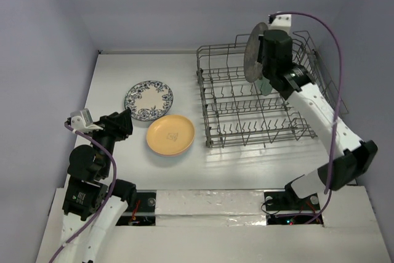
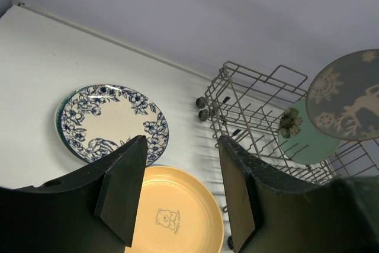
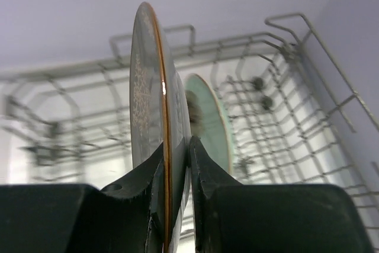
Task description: Unload the plates from the dish rack
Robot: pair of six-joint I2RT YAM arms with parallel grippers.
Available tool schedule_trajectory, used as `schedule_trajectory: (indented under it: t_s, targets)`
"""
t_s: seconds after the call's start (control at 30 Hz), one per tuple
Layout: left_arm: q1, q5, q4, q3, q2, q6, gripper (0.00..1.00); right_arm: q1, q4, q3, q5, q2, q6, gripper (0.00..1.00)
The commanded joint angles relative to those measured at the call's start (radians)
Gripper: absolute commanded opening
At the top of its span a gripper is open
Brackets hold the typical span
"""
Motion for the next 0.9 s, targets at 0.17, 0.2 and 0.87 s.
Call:
schedule_trajectory:
  t_s: [0.17, 0.2, 0.87]
  targets:
    - [0.004, 0.021, 0.043, -0.004, 0.005, 0.003, 0.48, 0.028, 0.360, -0.091, -0.456, -0.125, 0.347, 0.00]
    - [0.004, 0.021, 0.043, -0.004, 0.005, 0.004, 0.48, 0.039, 0.391, -0.099, -0.534, -0.109, 0.408, 0.00]
    - [0.004, 0.027, 0.044, -0.004, 0.008, 0.003, 0.48, 0.307, 0.571, 0.395, -0.791, 0.709, 0.802, 0.00]
